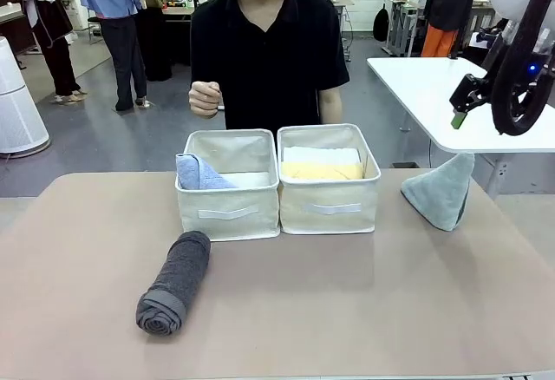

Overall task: Sort the towels based on their folding style.
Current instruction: Pick up another triangle-folded towel from the table and place it in the left Fabric basket.

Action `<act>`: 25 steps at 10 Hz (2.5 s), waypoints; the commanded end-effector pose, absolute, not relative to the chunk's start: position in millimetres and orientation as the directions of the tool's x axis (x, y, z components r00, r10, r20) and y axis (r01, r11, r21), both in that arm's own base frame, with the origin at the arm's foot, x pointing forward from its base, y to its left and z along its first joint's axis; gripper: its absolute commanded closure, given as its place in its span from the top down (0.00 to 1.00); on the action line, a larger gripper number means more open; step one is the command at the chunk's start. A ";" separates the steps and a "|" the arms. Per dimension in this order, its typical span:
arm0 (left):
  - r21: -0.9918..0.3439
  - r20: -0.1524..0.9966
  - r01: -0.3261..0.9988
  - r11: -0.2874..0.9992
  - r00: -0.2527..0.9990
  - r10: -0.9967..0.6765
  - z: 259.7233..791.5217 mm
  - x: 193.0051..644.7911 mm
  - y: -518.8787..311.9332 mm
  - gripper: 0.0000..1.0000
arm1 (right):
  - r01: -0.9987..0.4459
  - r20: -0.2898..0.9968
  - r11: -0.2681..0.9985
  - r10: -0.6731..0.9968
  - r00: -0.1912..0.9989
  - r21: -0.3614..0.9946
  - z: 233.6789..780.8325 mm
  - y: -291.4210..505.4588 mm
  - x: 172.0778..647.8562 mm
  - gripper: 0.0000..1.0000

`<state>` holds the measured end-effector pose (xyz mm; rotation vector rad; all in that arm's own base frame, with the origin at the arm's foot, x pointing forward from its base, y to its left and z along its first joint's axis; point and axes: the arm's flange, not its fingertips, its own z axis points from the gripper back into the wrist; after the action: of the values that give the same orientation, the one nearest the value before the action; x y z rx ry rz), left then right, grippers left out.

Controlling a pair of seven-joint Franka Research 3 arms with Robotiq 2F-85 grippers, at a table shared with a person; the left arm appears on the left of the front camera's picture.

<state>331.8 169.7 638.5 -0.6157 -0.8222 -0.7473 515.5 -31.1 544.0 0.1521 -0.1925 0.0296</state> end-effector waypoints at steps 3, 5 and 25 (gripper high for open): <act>-0.174 0.828 0.799 0.575 0.435 -0.354 638.4 330.8 171.3 1.00 | -0.022 0.165 0.993 0.003 0.986 0.113 542.8 -29.3 515.9 1.00; -0.174 0.828 0.799 0.575 0.435 -0.354 638.4 330.8 171.3 1.00 | -0.044 0.186 0.990 0.019 0.982 0.134 543.4 -31.1 514.9 1.00; -0.174 0.828 0.799 0.575 0.435 -0.354 638.4 330.8 171.3 1.00 | -0.029 -0.095 0.999 0.031 0.995 0.018 419.5 -24.4 566.2 0.00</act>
<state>331.7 169.6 638.8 -0.6153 -0.8222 -0.7481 563.8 -23.3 418.6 0.0216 0.0826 0.0228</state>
